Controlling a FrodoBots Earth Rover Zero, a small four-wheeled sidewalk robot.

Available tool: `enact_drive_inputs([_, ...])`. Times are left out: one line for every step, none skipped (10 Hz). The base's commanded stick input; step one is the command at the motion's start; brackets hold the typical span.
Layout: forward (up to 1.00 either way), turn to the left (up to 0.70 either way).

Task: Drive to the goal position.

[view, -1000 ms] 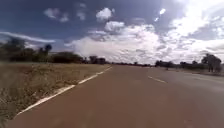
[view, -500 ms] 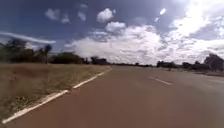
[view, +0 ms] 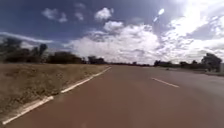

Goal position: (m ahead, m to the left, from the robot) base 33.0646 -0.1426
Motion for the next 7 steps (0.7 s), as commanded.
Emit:
enact_drive_inputs([1.0,0.0])
enact_drive_inputs([1.0,0.0])
enact_drive_inputs([1.0,0.0])
enact_drive_inputs([1.0,0.0])
enact_drive_inputs([1.0,0.0])
enact_drive_inputs([1.0,0.0])
enact_drive_inputs([1.0,0.0])
